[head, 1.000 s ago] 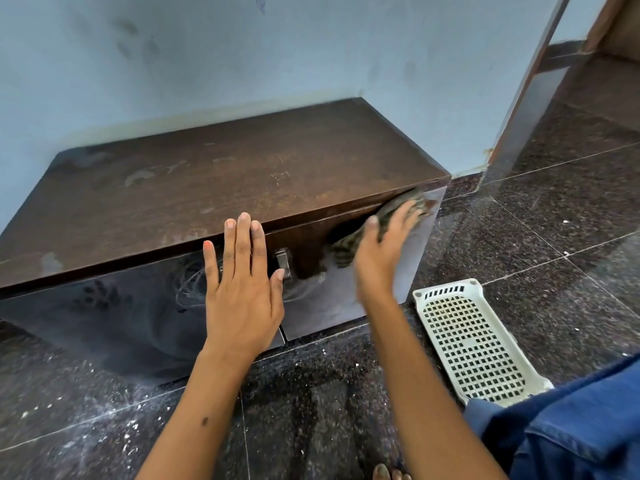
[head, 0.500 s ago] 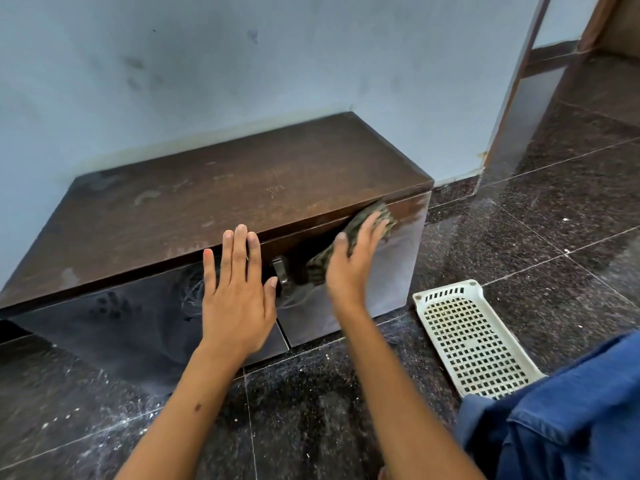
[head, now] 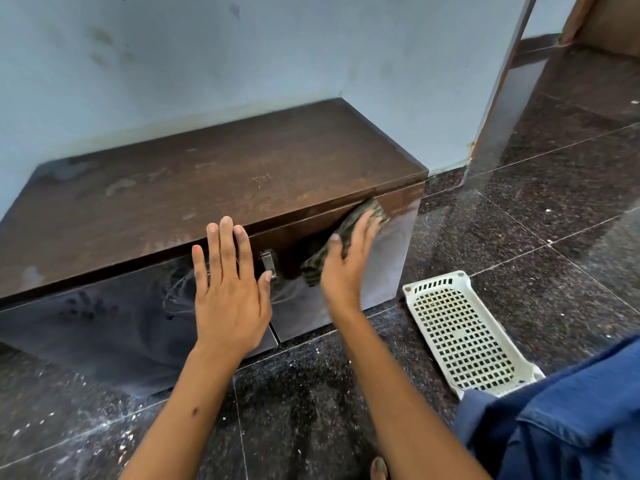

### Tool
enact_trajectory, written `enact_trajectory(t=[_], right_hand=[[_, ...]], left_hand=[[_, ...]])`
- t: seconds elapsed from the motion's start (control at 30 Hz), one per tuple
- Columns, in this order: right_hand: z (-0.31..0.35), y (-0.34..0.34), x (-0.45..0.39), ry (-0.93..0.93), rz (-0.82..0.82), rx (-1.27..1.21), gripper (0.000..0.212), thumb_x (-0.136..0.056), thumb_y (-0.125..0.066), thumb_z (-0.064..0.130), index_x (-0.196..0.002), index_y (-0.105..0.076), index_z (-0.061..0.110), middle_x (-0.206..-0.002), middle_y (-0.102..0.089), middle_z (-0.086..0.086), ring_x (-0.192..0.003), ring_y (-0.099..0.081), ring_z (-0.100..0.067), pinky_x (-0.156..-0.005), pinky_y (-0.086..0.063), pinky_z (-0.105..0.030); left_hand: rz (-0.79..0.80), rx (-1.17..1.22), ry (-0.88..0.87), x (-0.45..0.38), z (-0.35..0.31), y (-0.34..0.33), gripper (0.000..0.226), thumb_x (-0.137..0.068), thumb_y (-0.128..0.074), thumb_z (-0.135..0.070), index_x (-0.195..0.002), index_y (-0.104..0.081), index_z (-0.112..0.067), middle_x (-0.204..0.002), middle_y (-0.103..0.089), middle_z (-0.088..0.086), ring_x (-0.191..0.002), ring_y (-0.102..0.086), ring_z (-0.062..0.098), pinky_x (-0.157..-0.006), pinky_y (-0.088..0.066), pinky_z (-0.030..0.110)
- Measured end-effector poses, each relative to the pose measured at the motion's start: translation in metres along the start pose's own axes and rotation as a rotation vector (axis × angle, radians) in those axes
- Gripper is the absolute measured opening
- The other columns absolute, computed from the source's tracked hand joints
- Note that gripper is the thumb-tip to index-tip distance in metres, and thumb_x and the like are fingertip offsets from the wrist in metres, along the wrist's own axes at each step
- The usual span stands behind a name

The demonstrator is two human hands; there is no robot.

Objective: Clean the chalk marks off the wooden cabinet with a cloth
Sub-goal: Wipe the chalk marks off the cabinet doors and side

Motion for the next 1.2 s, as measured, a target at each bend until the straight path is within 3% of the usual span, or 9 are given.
enact_trajectory(t=[0.13, 0.23, 0.37, 0.5, 0.6, 0.73, 0.9, 1.07, 1.2], right_hand=[[-0.004, 0.051, -0.060, -0.112, -0.193, -0.106, 0.068, -0.099, -0.042, 0.009, -0.151, -0.003, 0.028, -0.158, 0.010, 0.007, -0.146, 0.002, -0.016, -0.117, -0.006, -0.035], [-0.009, 0.052, -0.063, -0.126, -0.240, -0.101, 0.067, -0.099, -0.041, 0.008, -0.151, -0.004, 0.028, -0.159, 0.008, 0.005, -0.146, 0.001, -0.017, -0.119, -0.011, -0.038], [-0.011, -0.006, -0.002, -0.019, -0.108, 0.032, 0.066, -0.100, -0.039, 0.017, -0.149, 0.004, 0.028, -0.155, 0.020, 0.009, -0.144, 0.008, -0.010, -0.118, -0.009, -0.034], [-0.017, -0.038, 0.042, -0.005, 0.046, -0.006, 0.061, -0.102, -0.036, 0.020, -0.148, 0.003, 0.031, -0.150, 0.020, 0.018, -0.140, 0.014, 0.001, -0.118, -0.003, -0.026], [-0.020, -0.019, 0.016, -0.034, -0.044, -0.020, 0.065, -0.101, -0.038, 0.015, -0.149, 0.003, 0.029, -0.156, 0.016, 0.010, -0.139, 0.011, 0.001, -0.117, -0.005, -0.024], [-0.026, 0.001, -0.013, -0.144, -0.197, -0.090, 0.066, -0.100, -0.039, 0.010, -0.150, -0.001, 0.027, -0.158, 0.011, 0.004, -0.146, 0.001, -0.013, -0.118, -0.017, -0.040], [-0.014, -0.050, 0.038, 0.006, -0.096, -0.001, 0.062, -0.100, -0.036, 0.016, -0.150, 0.000, 0.023, -0.157, 0.015, 0.004, -0.145, 0.009, -0.008, -0.120, -0.005, -0.036], [-0.029, -0.055, 0.058, 0.049, 0.018, 0.000, 0.058, -0.102, -0.036, 0.017, -0.143, -0.001, 0.036, -0.151, 0.014, 0.018, -0.143, 0.009, -0.001, -0.120, -0.003, -0.032], [-0.049, -0.022, 0.023, -0.189, -0.133, -0.026, 0.063, -0.101, -0.039, 0.016, -0.146, -0.001, 0.039, -0.156, 0.009, 0.013, -0.145, -0.004, -0.014, -0.115, -0.011, -0.031]], left_hand=[[0.003, 0.007, 0.005, 0.000, 0.000, 0.000, 0.067, -0.096, -0.027, -0.036, -0.148, -0.013, 0.006, -0.157, -0.006, 0.023, -0.146, -0.001, 0.034, -0.118, -0.001, 0.049], [0.006, 0.010, 0.003, 0.000, 0.000, 0.001, 0.068, -0.096, -0.028, -0.035, -0.148, -0.015, 0.006, -0.156, -0.006, 0.024, -0.146, 0.000, 0.035, -0.118, -0.001, 0.049], [-0.003, -0.009, 0.013, -0.001, -0.003, -0.004, 0.069, -0.096, -0.033, -0.034, -0.147, -0.014, 0.008, -0.156, -0.004, 0.026, -0.145, 0.000, 0.036, -0.119, -0.003, 0.047], [0.013, -0.045, -0.059, 0.006, -0.005, -0.013, 0.068, -0.095, -0.035, -0.032, -0.148, -0.013, 0.004, -0.157, -0.002, 0.023, -0.146, -0.001, 0.033, -0.119, -0.004, 0.046], [0.077, -0.042, -0.157, 0.019, -0.008, -0.024, 0.067, -0.093, -0.036, -0.031, -0.148, -0.019, 0.003, -0.157, -0.010, 0.018, -0.146, -0.009, 0.029, -0.119, -0.004, 0.044], [0.127, -0.047, -0.200, 0.028, -0.005, -0.029, 0.064, -0.093, -0.032, -0.033, -0.147, -0.024, 0.000, -0.157, -0.017, 0.014, -0.145, -0.017, 0.027, -0.119, -0.005, 0.042], [0.152, -0.065, -0.231, 0.032, -0.001, -0.034, 0.071, -0.087, -0.038, -0.032, -0.147, -0.023, 0.001, -0.157, -0.016, 0.017, -0.145, -0.015, 0.028, -0.118, -0.006, 0.044], [0.157, -0.068, -0.255, 0.032, 0.004, -0.036, 0.068, -0.088, -0.031, -0.032, -0.148, -0.021, 0.000, -0.158, -0.013, 0.015, -0.146, -0.013, 0.026, -0.118, -0.006, 0.046], [0.153, -0.020, -0.221, 0.031, 0.001, -0.033, 0.064, -0.093, -0.032, -0.033, -0.148, -0.022, -0.002, -0.158, -0.015, 0.013, -0.146, -0.015, 0.025, -0.118, -0.007, 0.047]])
Point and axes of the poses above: each hand's wrist, its own x-axis away from the middle knuckle, its own y-axis out of the back of the hand, z = x × y, the point moved 3 cm from there along -x, towards the middle knuckle
